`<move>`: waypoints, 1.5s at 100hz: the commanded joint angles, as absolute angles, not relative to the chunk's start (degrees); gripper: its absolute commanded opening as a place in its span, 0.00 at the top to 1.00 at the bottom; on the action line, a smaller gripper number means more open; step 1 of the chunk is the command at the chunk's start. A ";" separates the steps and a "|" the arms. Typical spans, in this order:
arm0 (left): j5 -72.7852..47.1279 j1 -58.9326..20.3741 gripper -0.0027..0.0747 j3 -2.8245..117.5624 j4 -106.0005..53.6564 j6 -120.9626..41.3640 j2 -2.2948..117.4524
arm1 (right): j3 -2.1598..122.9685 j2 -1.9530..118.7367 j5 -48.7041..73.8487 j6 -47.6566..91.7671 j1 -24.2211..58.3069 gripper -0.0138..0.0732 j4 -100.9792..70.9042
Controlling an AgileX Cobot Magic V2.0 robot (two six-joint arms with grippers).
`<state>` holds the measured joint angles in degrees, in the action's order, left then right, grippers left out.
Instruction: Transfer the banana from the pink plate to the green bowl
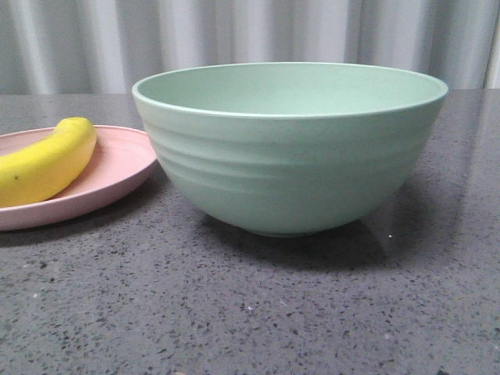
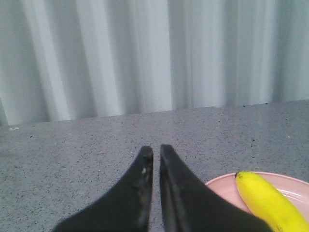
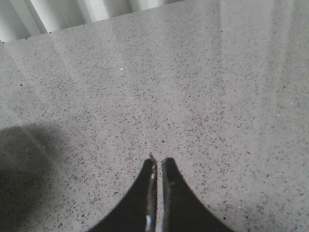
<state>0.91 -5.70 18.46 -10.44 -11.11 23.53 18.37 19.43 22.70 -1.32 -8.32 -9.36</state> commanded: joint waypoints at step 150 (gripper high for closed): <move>-26.38 -25.76 0.44 42.54 -14.00 -10.91 66.63 | 20.30 20.68 17.90 -1.34 -8.42 0.91 -9.98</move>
<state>-28.90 -25.17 40.12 -13.51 -11.11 65.51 18.37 19.75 22.50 -1.32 -8.32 -9.84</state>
